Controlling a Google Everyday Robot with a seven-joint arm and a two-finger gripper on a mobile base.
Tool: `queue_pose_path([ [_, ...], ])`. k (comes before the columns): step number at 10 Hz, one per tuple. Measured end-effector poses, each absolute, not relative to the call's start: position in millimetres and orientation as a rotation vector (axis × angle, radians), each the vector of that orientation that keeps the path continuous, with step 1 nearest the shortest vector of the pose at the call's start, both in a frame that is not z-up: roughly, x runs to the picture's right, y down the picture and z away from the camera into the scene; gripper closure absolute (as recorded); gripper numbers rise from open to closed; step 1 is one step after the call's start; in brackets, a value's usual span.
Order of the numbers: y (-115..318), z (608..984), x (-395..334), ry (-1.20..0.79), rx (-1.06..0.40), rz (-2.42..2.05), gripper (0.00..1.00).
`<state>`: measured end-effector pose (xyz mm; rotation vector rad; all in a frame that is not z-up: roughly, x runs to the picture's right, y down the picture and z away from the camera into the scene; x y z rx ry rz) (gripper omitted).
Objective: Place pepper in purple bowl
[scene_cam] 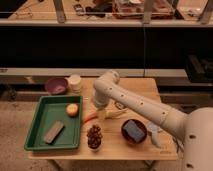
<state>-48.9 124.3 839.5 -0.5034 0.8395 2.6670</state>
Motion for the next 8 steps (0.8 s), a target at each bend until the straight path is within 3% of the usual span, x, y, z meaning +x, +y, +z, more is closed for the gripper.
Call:
queue_pose_path([
  [8,145,868,-47,0.949,-0.496,2.690,0.26],
])
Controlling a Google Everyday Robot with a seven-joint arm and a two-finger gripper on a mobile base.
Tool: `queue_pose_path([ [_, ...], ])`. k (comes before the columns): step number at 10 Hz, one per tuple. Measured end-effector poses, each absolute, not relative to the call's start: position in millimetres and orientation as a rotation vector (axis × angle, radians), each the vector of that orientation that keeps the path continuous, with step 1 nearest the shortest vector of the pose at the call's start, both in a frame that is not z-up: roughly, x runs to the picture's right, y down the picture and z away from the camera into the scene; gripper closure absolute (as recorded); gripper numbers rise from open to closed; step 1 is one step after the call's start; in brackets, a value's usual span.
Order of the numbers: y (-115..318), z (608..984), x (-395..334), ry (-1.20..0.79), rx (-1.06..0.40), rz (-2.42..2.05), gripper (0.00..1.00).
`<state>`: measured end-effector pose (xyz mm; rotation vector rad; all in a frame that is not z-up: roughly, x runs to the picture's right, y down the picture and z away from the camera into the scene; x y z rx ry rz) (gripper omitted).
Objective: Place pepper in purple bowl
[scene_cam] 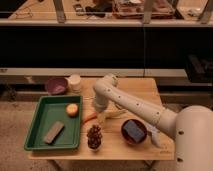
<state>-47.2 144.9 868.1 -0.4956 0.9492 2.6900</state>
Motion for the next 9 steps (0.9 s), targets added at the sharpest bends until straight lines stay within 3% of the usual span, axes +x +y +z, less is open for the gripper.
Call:
queue_pose_path([
  [3,149,878,-46,0.971,-0.499,2.694,0.27],
  [4,151,880,-45,0.980,-0.502,2.690,0.32],
  [9,158,884,-47,1.038,-0.535,2.652,0.84],
])
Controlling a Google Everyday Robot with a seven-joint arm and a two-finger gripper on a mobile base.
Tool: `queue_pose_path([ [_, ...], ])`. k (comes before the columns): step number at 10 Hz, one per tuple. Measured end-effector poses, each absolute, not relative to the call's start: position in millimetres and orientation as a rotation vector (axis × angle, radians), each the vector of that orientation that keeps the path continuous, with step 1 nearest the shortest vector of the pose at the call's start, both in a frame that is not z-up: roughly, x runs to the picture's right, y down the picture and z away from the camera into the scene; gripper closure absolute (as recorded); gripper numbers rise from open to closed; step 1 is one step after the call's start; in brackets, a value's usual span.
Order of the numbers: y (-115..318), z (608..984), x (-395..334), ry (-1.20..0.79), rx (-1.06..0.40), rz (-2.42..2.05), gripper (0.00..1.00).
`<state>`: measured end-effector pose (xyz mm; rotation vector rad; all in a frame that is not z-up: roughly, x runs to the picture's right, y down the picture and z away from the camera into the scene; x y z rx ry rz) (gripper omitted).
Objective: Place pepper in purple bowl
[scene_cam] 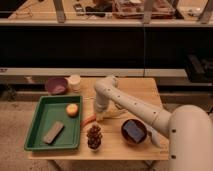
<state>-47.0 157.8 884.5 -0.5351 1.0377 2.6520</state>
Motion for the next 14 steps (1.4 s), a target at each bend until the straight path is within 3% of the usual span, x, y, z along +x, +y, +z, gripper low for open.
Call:
queue_pose_path([
  [2,159,881,-48,1.054,-0.561,2.634,0.99],
  [9,76,826,-15,1.065,-0.760,2.795,1.00],
  [14,72,824,-13,1.064,-0.778,2.805,1.00],
])
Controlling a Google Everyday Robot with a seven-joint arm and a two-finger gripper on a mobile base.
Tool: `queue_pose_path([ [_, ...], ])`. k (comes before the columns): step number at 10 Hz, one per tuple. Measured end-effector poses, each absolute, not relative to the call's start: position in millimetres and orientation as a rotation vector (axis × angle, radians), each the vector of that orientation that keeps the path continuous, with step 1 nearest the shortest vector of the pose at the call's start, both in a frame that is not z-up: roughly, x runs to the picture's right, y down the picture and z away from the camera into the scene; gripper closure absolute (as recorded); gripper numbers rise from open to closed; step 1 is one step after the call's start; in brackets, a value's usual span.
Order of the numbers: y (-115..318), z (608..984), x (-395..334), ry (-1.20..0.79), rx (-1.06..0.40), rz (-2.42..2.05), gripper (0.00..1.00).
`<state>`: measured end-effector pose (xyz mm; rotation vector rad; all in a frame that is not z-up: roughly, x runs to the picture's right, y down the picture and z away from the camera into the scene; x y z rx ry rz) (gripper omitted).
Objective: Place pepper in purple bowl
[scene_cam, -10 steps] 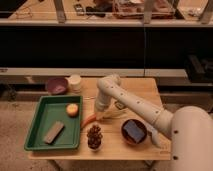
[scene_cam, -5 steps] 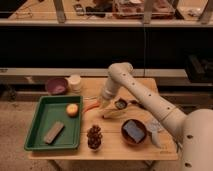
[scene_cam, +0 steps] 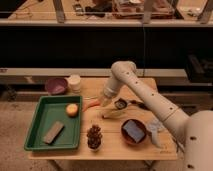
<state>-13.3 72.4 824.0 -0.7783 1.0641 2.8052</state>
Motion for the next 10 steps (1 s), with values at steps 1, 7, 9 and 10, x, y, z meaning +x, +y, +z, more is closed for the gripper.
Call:
queue_pose_path([
  [1,73,824,-15,1.064,-0.779,2.802,1.00],
  [7,3,837,-46,0.918,-0.791,2.919,1.00],
  [9,-45,856,-68,0.784,-0.853,3.027,1.00],
  [10,-66,863,-80,0.700,-0.909,3.076,1.00],
])
